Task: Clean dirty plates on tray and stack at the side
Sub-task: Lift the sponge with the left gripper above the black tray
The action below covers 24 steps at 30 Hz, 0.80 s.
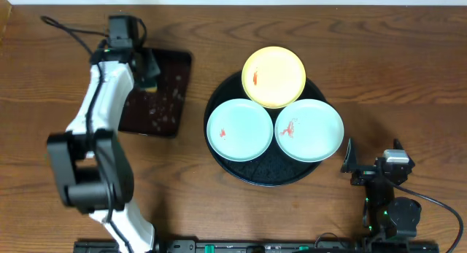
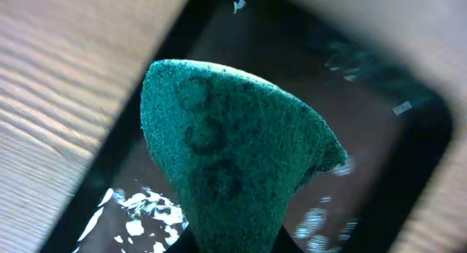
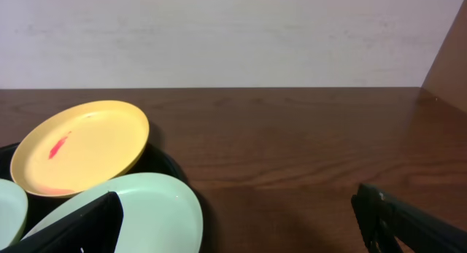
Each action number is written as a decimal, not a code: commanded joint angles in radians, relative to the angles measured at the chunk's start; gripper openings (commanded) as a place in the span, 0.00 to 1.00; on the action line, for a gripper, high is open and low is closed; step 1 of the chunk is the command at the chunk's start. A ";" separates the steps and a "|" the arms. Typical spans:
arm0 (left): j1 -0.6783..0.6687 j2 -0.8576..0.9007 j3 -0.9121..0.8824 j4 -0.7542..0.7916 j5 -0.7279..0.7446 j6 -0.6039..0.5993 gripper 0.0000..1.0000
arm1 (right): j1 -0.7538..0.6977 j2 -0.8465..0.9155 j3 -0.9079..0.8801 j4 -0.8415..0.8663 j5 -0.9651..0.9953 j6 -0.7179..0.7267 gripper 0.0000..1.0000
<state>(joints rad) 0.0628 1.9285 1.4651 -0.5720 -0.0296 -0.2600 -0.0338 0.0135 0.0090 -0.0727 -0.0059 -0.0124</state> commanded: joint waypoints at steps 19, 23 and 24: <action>0.003 -0.096 -0.083 0.072 -0.013 0.042 0.07 | 0.009 -0.002 -0.003 -0.002 0.005 -0.015 0.99; 0.003 -0.159 -0.060 0.068 0.001 0.042 0.07 | 0.009 -0.002 -0.003 -0.002 0.005 -0.015 0.99; 0.003 -0.188 -0.053 0.066 0.004 0.042 0.07 | 0.009 -0.002 -0.003 -0.002 0.005 -0.015 0.99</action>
<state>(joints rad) 0.0639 1.8629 1.3563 -0.5201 -0.0376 -0.2333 -0.0338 0.0135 0.0090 -0.0731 -0.0063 -0.0124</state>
